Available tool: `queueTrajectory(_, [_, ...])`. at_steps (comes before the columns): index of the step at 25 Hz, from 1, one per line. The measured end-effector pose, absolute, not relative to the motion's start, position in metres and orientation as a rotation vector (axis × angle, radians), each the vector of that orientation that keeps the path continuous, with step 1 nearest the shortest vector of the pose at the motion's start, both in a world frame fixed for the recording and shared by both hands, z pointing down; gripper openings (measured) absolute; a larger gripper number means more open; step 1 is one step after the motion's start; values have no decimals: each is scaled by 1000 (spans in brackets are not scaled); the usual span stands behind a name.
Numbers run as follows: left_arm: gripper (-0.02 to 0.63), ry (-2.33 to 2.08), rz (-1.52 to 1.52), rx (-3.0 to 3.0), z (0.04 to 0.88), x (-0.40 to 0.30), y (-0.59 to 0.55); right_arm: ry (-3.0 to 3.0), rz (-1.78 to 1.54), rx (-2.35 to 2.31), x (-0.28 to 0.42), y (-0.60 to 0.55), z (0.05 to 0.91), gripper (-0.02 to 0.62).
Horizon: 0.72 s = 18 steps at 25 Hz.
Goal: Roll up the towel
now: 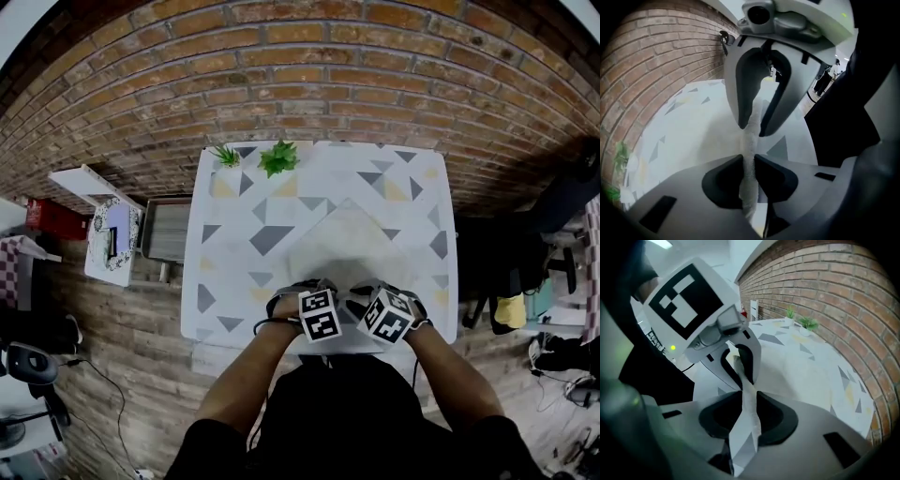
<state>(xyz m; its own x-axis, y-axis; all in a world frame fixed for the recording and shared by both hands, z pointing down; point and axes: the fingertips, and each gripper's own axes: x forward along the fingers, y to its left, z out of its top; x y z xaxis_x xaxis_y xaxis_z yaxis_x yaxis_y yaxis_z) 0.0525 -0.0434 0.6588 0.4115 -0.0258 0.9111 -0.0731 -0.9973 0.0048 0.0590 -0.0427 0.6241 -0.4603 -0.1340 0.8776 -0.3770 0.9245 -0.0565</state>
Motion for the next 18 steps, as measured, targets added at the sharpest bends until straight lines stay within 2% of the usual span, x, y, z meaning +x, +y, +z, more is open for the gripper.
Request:
queueTrajectory(6, [83,-93,1616,2560,655,51,-51,-1989,212,363,55,-44,645,114])
queueTrajectory(8, [111,-137,1631,2581,651,50,-56,-1973,210,363,57,-48,650,109])
queueTrajectory(11, [138,-198,1676,2634,643,47,-62,-1970,222,347,59,-56,653,103])
queueTrajectory(18, [138,-145,1863,2727,642,51,-59,-1985,299,320,59,-70,656,118])
